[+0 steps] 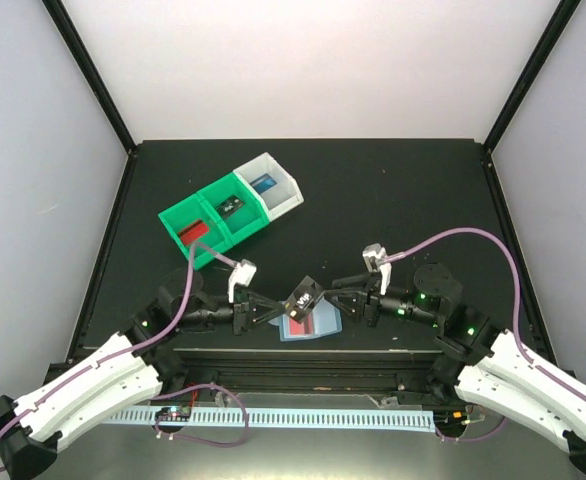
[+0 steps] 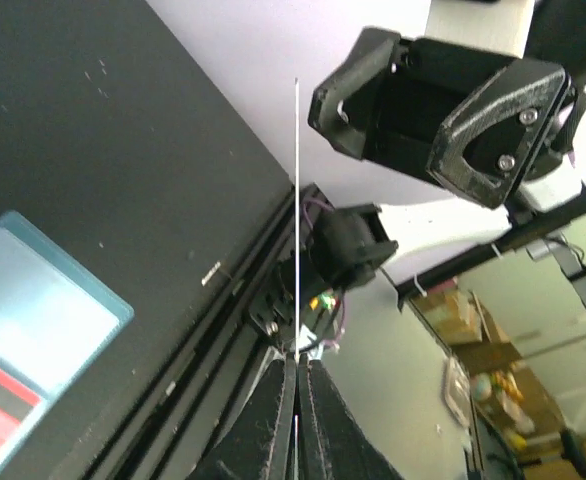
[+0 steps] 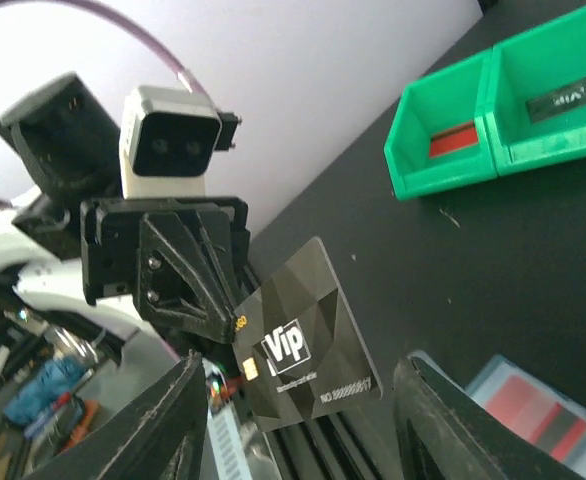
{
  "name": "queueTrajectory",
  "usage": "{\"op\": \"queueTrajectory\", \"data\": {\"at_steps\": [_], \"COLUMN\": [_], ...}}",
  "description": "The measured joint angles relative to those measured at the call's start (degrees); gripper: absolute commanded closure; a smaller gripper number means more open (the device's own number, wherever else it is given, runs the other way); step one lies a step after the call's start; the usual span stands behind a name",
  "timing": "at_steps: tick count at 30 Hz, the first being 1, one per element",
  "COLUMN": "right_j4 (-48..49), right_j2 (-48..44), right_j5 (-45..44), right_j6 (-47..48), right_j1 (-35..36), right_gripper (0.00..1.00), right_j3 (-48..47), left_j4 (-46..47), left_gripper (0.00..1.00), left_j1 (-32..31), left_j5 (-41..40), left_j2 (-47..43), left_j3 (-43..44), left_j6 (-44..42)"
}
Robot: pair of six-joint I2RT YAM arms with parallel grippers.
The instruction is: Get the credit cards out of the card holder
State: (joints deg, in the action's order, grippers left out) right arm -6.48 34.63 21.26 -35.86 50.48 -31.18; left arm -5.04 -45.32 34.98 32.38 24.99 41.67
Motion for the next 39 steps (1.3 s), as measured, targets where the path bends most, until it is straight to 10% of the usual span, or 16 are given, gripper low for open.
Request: {"op": "queueTrajectory", "data": {"at_steps": [9,24,33,39], "right_j4": [-11.6,-5.5,-2.1,5.0], "right_j2": [1.6,8.5,9.8,9.3], "right_j5": [5.0,14.5,15.7,16.8], "right_j6": [6.6,4.0,2.4,-2.4], "right_j1": [0.0,0.0,0.0,0.0], "right_gripper": [0.36,0.49,0.99,0.99], "right_j3": [-3.3,-0.6,0.6,3.8], "left_j4": [-2.7,1.9,3.1,3.0], "left_gripper": [0.98,0.99,0.98,0.41], "left_j1": [0.0,0.0,0.1,0.3], "left_j5": [9.8,18.0,19.0,17.2], "left_j2": [2.4,5.7,5.1,4.9], "left_j3": [-0.1,-3.8,-4.1,-4.2], "left_j6": [-2.3,-1.5,-0.7,1.4]}}
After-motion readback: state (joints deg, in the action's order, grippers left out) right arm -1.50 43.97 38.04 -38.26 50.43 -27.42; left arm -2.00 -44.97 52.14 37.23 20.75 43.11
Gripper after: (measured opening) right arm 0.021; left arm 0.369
